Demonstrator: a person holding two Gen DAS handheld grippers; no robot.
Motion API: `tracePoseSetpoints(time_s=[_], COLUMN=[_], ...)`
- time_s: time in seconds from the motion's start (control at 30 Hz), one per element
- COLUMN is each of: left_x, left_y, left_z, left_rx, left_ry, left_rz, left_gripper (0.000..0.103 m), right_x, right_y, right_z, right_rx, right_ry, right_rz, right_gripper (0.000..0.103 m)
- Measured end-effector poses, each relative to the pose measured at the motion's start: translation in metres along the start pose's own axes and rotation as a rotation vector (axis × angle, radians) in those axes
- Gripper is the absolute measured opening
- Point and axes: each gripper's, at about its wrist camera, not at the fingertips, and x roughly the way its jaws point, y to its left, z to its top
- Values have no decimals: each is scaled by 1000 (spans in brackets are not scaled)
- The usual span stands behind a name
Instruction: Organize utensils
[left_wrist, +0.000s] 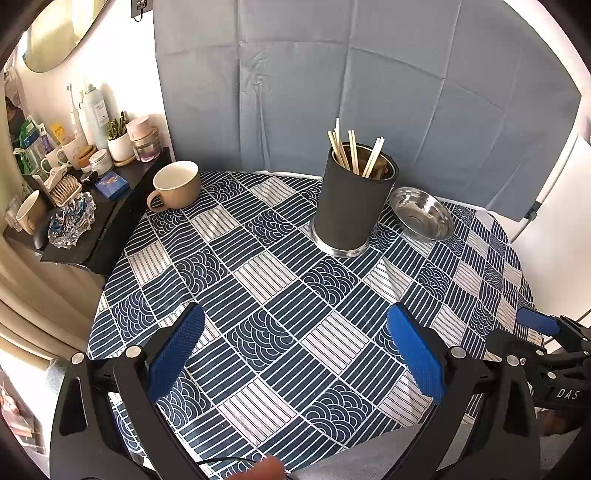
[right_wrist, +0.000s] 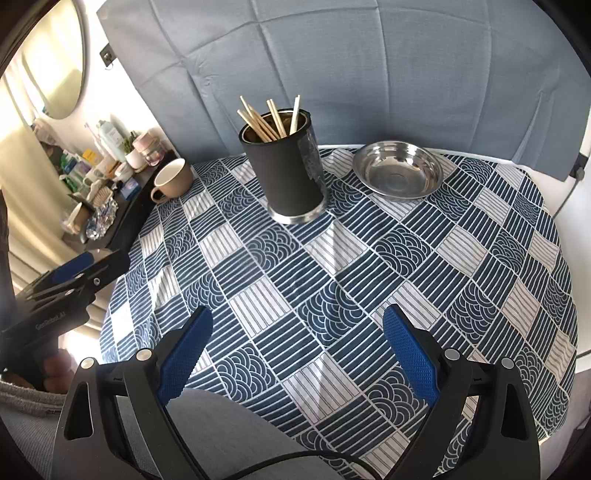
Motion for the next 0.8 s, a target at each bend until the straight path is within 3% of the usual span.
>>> tracePoseSetpoints(time_s=[0.8], left_x=[2], left_y=[-1], left_z=[-1], left_rx=[8], left_ry=[10], left_rz=[-10], left_gripper=[97], right_x=[0], right_y=[1], right_z=[0], right_rx=[1], right_ry=[2], right_rz=[0], right_gripper=[89])
